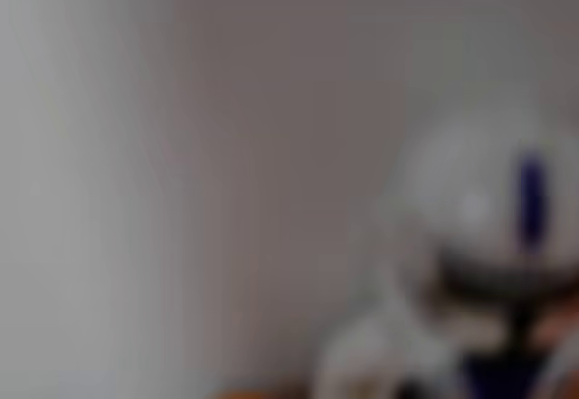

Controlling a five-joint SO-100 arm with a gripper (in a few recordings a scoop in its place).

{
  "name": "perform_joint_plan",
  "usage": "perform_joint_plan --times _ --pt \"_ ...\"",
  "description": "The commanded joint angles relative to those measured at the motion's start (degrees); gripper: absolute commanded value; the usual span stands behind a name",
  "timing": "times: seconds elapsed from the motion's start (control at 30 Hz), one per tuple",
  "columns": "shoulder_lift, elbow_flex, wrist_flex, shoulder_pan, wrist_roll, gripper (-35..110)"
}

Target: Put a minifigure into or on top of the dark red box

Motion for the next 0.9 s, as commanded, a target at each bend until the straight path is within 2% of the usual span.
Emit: perform_joint_plan --times 0.0,0.6,0.87 --pt "0.4 -0.4 1.1 -0.3 0.4 14" --pt "0.5 -0.1 1.8 0.1 0.3 0" --pt "3.8 1.0 4.5 0.4 -0.2 0"
